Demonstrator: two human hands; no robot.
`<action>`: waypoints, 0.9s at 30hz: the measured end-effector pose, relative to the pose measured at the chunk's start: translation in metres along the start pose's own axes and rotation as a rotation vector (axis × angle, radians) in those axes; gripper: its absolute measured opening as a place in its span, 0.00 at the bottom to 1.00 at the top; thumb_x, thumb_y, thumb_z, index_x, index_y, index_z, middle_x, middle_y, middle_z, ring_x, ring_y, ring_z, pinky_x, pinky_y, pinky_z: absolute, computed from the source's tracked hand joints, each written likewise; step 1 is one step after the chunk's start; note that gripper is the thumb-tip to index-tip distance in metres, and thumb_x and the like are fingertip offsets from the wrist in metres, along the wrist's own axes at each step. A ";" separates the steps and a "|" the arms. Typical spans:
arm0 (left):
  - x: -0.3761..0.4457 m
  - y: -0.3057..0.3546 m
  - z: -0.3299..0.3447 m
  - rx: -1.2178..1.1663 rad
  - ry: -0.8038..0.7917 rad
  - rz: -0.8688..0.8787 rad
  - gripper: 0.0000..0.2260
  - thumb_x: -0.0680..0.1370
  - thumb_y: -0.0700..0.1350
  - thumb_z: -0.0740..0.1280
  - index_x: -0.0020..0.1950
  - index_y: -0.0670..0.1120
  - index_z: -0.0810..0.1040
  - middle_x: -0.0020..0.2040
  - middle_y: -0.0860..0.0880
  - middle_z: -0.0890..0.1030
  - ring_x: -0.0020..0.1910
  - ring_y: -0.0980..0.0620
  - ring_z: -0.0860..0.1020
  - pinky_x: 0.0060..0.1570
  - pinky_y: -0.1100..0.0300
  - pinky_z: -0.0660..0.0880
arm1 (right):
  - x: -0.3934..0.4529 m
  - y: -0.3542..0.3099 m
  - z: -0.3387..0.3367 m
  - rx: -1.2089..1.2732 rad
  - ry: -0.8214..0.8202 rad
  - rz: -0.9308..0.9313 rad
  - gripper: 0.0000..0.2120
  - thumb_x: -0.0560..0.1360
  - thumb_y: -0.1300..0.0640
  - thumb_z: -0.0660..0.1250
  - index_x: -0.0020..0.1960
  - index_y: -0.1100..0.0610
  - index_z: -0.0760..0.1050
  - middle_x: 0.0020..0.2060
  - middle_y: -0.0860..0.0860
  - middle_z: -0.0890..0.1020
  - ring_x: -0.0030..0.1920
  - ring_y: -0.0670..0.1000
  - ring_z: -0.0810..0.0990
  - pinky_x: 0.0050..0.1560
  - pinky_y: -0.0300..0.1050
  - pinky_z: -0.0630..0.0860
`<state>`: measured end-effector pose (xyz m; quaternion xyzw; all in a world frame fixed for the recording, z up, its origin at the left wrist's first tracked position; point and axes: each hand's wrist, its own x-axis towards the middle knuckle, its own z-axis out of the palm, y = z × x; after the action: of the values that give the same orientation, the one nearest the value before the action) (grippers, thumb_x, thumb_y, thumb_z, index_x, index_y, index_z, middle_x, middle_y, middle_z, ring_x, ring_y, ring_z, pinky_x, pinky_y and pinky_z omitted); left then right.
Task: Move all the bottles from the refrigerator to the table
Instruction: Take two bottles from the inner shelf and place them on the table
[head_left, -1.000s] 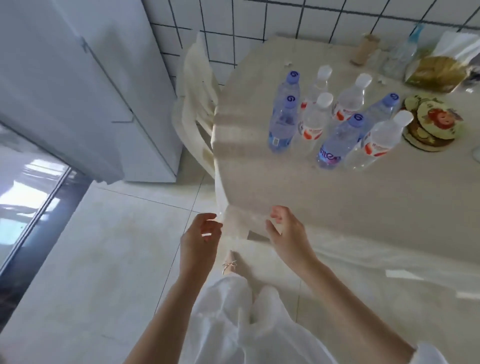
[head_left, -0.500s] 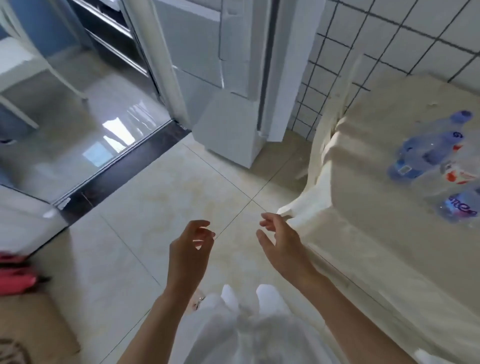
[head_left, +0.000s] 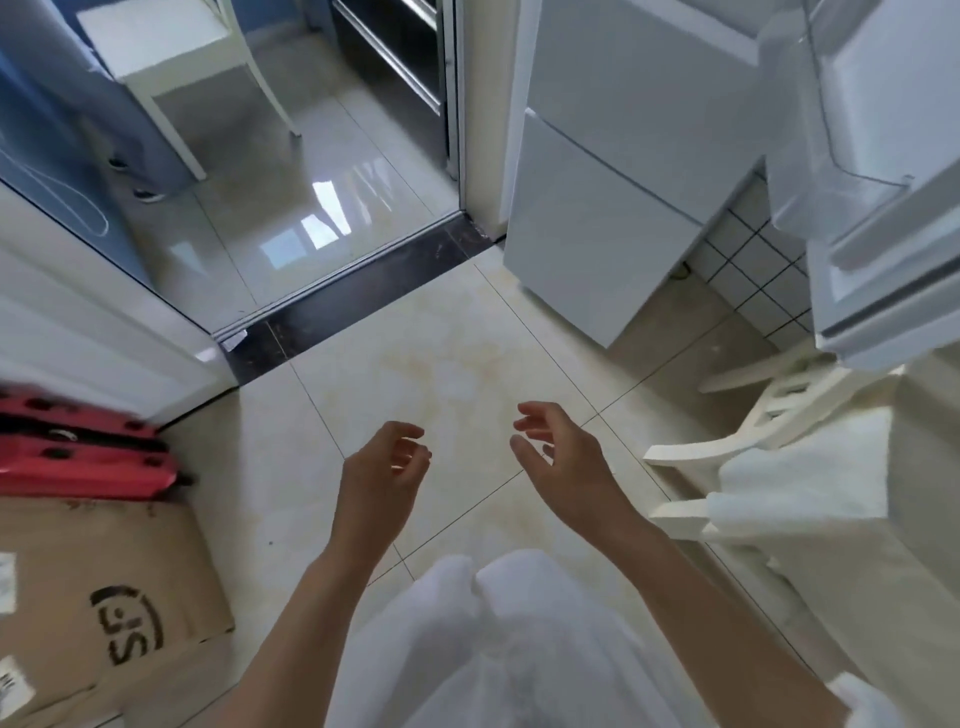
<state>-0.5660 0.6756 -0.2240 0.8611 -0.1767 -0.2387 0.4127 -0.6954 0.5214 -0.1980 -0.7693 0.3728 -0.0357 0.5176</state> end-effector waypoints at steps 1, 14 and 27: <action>0.014 -0.001 -0.002 0.008 -0.032 -0.014 0.06 0.76 0.41 0.68 0.50 0.50 0.79 0.42 0.54 0.84 0.42 0.60 0.81 0.46 0.64 0.78 | 0.010 -0.005 0.001 0.005 0.010 0.002 0.17 0.78 0.54 0.64 0.65 0.52 0.69 0.56 0.46 0.78 0.59 0.45 0.76 0.61 0.41 0.72; 0.221 0.101 0.015 0.044 -0.097 0.159 0.05 0.78 0.43 0.68 0.52 0.50 0.79 0.44 0.51 0.84 0.43 0.55 0.82 0.44 0.65 0.77 | 0.183 -0.061 -0.050 0.078 0.168 0.011 0.14 0.77 0.54 0.64 0.63 0.52 0.71 0.53 0.45 0.79 0.57 0.46 0.77 0.61 0.49 0.75; 0.409 0.221 0.031 -0.080 -0.199 0.261 0.13 0.76 0.38 0.68 0.46 0.58 0.76 0.45 0.51 0.84 0.45 0.50 0.83 0.49 0.54 0.80 | 0.350 -0.134 -0.151 0.056 0.376 -0.028 0.18 0.78 0.52 0.64 0.66 0.52 0.68 0.58 0.48 0.78 0.61 0.47 0.74 0.63 0.43 0.71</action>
<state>-0.2704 0.3194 -0.1735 0.7858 -0.3175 -0.2739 0.4547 -0.4380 0.2158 -0.1335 -0.7395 0.4513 -0.1965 0.4592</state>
